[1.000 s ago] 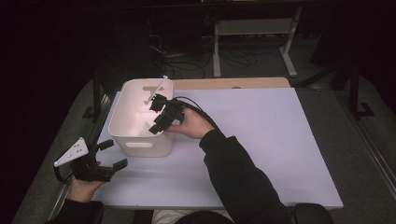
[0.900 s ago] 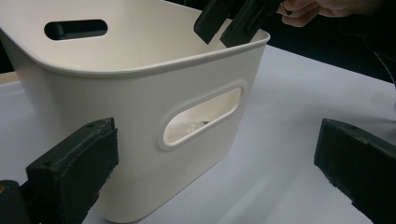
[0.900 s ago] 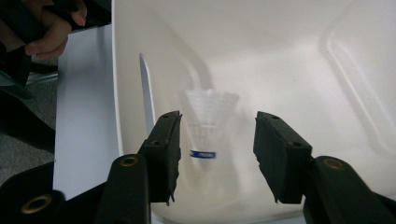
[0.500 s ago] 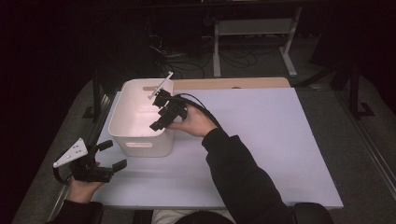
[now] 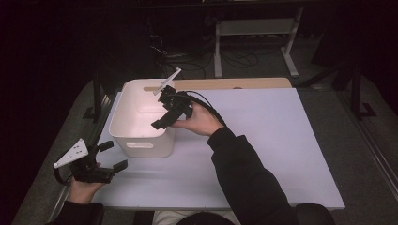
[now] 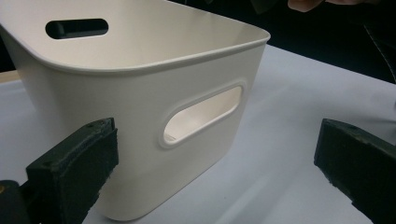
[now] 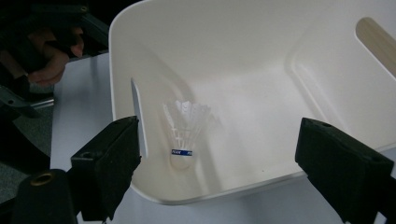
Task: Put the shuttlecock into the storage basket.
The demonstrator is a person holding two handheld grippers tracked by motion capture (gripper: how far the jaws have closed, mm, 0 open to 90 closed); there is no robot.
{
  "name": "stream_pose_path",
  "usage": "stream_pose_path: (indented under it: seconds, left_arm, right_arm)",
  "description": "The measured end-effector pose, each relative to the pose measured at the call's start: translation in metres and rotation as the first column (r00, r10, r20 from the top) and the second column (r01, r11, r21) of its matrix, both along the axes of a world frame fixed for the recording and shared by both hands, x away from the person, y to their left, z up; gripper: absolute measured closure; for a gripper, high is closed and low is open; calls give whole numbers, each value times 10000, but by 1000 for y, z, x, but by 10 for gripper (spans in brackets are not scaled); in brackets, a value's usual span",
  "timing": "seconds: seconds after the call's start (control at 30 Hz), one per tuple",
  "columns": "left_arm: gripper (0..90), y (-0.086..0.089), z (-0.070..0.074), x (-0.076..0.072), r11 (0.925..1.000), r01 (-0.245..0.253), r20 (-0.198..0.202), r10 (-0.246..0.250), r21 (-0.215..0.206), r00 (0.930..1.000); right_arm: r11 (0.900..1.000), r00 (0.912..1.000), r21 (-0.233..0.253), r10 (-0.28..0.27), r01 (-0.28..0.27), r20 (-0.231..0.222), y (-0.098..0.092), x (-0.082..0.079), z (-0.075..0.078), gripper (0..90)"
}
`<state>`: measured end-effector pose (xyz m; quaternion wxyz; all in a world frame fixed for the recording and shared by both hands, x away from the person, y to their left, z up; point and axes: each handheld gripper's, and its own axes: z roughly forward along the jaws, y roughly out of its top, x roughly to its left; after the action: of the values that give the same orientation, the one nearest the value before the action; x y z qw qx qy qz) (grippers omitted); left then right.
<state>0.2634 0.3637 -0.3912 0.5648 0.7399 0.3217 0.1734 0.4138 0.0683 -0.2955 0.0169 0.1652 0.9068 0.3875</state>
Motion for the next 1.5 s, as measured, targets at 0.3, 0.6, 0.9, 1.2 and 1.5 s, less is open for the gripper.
stream_pose_path:
  seconds: [0.3,0.6,0.9,1.2,1.5]
  left_arm:
    - [0,0,0,0,10000,-19,-13,19,-5,10000]
    - [0,0,0,0,10000,-12,-12,12,4,10000]
    - [0,0,0,1,10000,19,-29,-19,14,10000]
    - [0,0,0,1,10000,2,-35,-2,-15,10000]
    - [0,-1,0,1,10000,-44,-53,44,28,10000]
  right_arm:
    - [9995,9998,249,-183,180,124,-12,-3,8,40]
    - [9991,9994,339,-245,237,258,-22,-4,11,0]
    - [9977,9986,559,-400,380,344,-34,-5,13,0]
    - [9957,9968,646,-687,660,404,-49,-7,12,0]
    - [9940,9946,698,-879,840,545,-67,-9,14,0]
